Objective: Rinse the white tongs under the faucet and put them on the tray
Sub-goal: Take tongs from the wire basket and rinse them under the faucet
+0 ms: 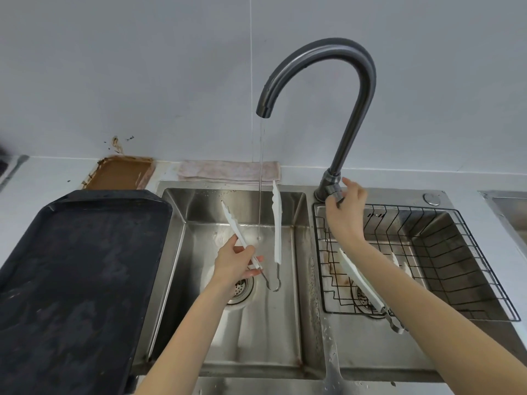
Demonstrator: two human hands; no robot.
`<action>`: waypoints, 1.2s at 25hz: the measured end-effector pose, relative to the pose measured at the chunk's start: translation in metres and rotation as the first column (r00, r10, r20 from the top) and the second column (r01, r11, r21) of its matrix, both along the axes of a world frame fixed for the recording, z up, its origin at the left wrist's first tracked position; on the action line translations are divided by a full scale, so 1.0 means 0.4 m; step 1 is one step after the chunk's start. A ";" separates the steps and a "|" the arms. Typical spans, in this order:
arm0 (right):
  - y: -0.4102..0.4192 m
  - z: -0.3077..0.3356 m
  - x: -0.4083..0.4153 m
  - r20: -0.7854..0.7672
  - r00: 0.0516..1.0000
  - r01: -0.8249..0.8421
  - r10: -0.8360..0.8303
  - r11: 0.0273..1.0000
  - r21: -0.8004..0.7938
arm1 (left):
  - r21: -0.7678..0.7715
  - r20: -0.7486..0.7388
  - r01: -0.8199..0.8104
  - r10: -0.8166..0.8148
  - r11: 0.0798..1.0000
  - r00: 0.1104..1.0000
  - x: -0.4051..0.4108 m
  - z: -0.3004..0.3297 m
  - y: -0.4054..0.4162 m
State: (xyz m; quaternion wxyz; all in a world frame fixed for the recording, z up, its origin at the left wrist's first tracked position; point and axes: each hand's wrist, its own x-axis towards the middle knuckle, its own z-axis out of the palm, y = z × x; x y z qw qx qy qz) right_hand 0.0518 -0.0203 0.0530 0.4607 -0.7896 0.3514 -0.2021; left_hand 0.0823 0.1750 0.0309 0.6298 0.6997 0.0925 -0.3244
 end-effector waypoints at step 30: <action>0.186 -0.097 0.305 0.062 0.998 -0.036 -0.008 0.740 0.672 | -0.024 0.315 -0.164 0.163 0.986 0.935 0.149 -0.071 0.019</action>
